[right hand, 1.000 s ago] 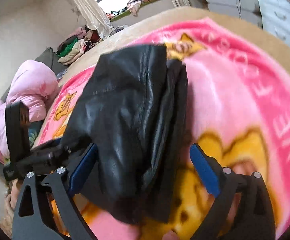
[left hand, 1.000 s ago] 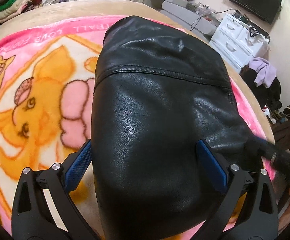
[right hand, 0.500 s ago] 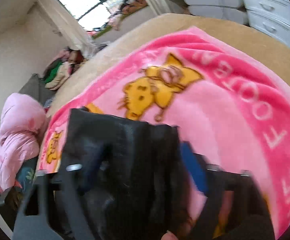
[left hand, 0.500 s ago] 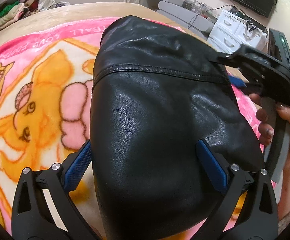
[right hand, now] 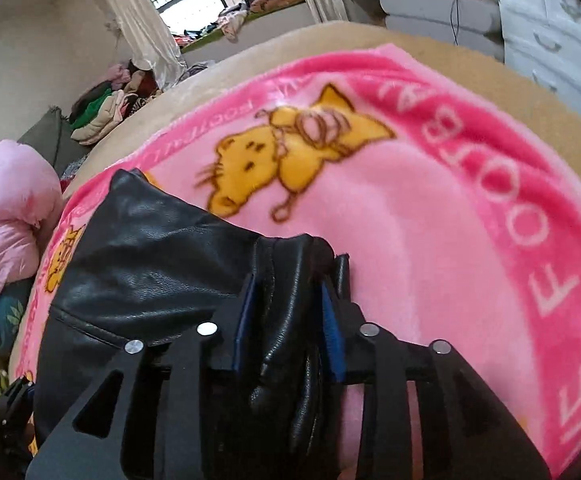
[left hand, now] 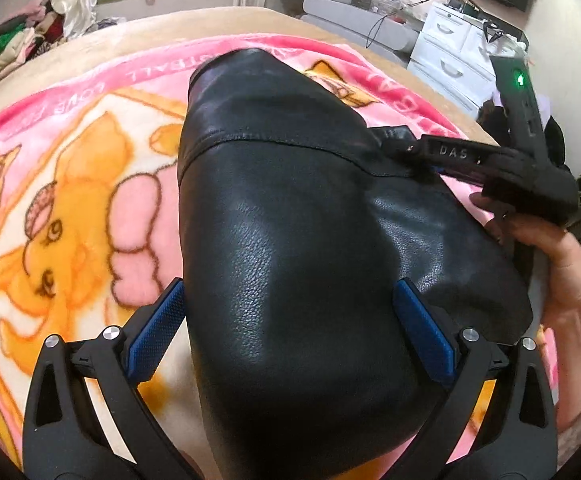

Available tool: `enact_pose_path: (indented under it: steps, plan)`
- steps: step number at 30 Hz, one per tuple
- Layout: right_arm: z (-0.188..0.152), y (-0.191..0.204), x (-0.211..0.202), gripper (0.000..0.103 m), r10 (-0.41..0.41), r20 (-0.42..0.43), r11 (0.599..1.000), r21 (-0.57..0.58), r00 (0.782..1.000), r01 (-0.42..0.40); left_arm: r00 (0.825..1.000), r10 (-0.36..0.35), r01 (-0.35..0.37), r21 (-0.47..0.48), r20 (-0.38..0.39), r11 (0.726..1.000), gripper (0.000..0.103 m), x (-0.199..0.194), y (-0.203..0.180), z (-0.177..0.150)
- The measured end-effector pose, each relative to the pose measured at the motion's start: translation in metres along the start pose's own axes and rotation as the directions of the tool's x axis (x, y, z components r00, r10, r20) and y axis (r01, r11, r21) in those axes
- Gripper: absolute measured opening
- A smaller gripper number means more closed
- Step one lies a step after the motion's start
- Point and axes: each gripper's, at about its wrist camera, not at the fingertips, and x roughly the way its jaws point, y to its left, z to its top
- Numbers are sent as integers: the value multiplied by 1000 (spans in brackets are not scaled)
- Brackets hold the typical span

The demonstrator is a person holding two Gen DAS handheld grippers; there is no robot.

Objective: Fold large clothes

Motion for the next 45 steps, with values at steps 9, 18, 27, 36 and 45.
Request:
enact_pose_path:
  steps: [9, 18, 27, 36, 45]
  plan:
    - [-3, 7, -31, 62, -41, 66, 999, 34, 997, 39, 998, -60, 59, -74, -10, 996, 95, -3, 16, -4]
    - [-22, 13, -84, 84, -63, 140, 998, 7, 988, 63, 997, -73, 71, -115, -16, 991, 95, -12, 20, -4]
    - [-49, 26, -125, 95, -51, 222, 998, -36, 974, 60, 1000, -1, 3, -95, 25, 996, 94, -38, 17, -2]
    - [-95, 51, -168, 97, -30, 315, 990, -121, 949, 72, 992, 72, -63, -80, 105, 995, 94, -75, 15, -12]
    - [-144, 70, -200, 98, -20, 408, 971, -211, 913, 116, 982, 76, -62, -85, 175, 994, 94, -110, 15, -50]
